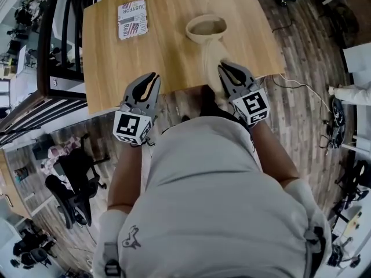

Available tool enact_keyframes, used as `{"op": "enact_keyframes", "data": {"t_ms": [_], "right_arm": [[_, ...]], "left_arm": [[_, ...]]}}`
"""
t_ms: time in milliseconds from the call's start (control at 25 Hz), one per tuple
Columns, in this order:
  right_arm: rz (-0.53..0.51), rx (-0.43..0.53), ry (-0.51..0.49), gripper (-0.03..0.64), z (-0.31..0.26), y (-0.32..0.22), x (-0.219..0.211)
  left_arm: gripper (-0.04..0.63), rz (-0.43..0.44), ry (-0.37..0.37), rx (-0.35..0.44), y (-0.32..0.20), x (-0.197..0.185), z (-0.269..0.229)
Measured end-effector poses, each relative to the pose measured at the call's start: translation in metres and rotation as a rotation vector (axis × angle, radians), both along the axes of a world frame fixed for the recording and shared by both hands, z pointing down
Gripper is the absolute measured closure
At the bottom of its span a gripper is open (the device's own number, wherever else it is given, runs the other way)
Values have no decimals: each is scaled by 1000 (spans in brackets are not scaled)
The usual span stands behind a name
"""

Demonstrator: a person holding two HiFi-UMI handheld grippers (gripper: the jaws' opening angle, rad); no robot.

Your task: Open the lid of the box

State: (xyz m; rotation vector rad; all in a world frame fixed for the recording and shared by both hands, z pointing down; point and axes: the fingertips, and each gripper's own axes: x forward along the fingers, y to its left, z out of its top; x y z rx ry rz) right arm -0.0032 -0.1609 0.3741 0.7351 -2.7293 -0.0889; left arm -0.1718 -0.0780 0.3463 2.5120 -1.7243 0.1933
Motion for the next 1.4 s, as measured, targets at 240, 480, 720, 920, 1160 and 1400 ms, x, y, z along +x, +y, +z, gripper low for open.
{"op": "enact_keyframes", "data": {"t_ms": [240, 480, 720, 920, 1160, 1400], "right_arm": [[3, 9, -25, 583, -20, 11, 10], [-10, 13, -51, 581, -34, 16, 34], [-50, 21, -54, 581, -43, 26, 63], [-76, 8, -58, 581, -43, 38, 102], [-119, -4, -63, 581, -39, 60, 151], [-156, -13, -68, 581, -33, 84, 204]], "left_arm": [[589, 17, 1, 17, 9, 12, -12], [589, 48, 35, 27, 20, 43, -29], [589, 11, 57, 33, 36, 71, -41], [589, -13, 58, 27, 47, 109, -43], [589, -31, 59, 32, 68, 165, -43], [589, -80, 73, 31, 88, 218, -37]]}}
